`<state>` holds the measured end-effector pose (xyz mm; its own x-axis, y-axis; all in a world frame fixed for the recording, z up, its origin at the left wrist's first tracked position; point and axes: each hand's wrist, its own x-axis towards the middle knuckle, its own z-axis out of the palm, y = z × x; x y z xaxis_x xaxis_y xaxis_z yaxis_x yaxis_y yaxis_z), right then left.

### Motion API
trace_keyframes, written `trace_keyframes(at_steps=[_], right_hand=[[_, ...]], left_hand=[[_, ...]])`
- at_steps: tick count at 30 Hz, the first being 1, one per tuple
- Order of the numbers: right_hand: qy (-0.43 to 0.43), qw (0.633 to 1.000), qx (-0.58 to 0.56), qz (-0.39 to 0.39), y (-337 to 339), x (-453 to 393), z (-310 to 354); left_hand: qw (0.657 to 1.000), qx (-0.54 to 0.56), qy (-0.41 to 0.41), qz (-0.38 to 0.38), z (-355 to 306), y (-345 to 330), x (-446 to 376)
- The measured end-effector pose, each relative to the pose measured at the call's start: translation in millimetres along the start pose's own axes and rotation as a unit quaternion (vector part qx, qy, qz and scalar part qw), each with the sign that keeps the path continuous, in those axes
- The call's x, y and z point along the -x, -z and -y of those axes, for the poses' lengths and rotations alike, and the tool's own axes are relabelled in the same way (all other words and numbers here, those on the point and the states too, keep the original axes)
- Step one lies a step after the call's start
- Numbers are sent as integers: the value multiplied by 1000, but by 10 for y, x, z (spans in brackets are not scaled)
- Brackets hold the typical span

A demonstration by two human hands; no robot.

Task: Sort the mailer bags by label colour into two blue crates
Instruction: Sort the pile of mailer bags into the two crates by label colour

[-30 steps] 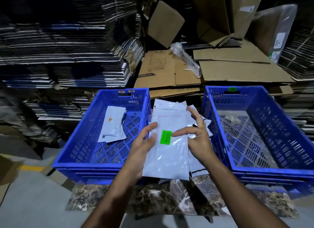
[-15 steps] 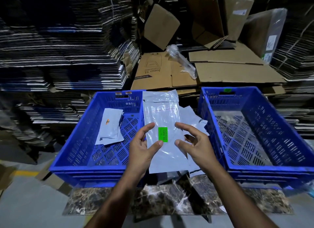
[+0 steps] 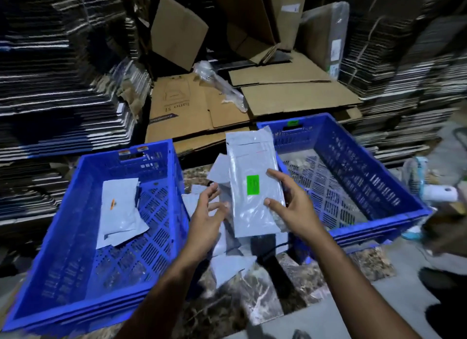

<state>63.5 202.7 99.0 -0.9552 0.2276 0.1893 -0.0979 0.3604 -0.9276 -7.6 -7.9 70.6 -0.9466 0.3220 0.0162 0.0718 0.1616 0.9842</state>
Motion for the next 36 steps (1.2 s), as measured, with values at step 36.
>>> trace_keyframes(at_steps=[36], right_hand=[[-112, 978, 171, 38, 1085, -1971, -1919]], left_hand=[[903, -414, -100, 52, 326, -1789, -1225]])
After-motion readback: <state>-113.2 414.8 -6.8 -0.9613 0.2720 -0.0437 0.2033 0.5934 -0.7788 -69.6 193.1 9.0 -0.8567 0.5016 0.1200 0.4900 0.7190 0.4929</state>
